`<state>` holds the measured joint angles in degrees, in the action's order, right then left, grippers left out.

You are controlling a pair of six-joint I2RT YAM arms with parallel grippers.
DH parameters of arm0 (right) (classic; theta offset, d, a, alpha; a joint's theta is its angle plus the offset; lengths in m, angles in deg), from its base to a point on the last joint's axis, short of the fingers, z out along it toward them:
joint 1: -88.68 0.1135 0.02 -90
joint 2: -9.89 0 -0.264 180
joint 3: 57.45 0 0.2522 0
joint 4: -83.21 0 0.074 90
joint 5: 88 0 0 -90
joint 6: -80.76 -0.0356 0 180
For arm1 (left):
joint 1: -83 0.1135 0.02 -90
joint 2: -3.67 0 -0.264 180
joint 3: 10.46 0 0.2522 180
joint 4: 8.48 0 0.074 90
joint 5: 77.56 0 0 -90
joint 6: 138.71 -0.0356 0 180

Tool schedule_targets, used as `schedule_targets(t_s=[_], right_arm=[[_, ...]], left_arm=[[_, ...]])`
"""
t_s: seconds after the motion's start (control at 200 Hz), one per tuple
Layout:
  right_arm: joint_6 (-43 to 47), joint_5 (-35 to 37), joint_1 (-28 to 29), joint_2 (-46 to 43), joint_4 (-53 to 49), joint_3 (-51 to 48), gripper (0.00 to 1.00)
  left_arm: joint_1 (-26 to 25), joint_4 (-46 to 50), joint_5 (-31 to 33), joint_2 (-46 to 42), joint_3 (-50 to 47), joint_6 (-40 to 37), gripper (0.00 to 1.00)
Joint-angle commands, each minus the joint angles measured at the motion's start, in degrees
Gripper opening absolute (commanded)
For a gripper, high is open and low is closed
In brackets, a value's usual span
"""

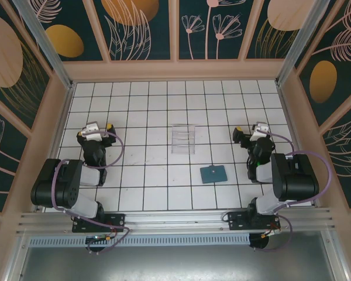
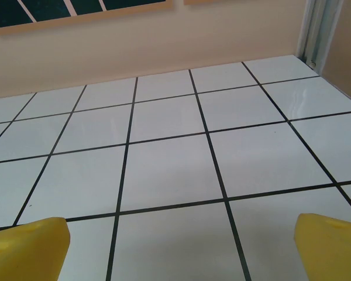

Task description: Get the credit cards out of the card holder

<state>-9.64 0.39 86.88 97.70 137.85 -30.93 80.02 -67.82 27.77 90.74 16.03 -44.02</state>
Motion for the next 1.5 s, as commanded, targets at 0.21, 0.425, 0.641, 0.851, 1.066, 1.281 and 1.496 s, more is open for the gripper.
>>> schedule_targets(t_s=[0.21, 0.425, 0.641, 0.851, 1.066, 1.281, 1.496], right_arm=[[-0.39, -0.06, -0.39, 0.27, 2.26, 0.97, 0.99], [-0.45, -0.06, -0.39, 0.31, 2.19, 1.07, 0.99], [-0.41, -0.14, -0.36, 0.29, 2.17, 1.07, 0.99], [-0.26, 0.19, -0.23, 0.09, 1.92, 1.18, 0.99], [0.40, 0.68, 0.79, -4.33, -11.57, 6.39, 0.99], [-1.85, 3.53, 3.33, -9.62, -29.89, 12.22, 0.98], [-9.05, 3.47, 6.98, -13.80, -55.18, 20.97, 0.95]], left_arm=[[0.35, -1.94, -0.92, 0.04, -0.16, -0.55, 0.99], [0.35, -1.79, -0.89, 0.05, -0.12, -0.46, 0.99], [0.35, -1.87, -0.85, 0.08, -0.22, -0.52, 0.99], [0.34, 0.49, -1.99, -1.75, 0.33, -1.08, 0.99], [0.26, 10.75, -1.40, -7.75, 3.43, -1.05, 0.99], [0.09, 24.63, 2.63, -13.86, 8.36, 3.58, 0.98], [-1.95, 41.59, -4.01, -16.35, 15.71, 11.70, 0.99]])
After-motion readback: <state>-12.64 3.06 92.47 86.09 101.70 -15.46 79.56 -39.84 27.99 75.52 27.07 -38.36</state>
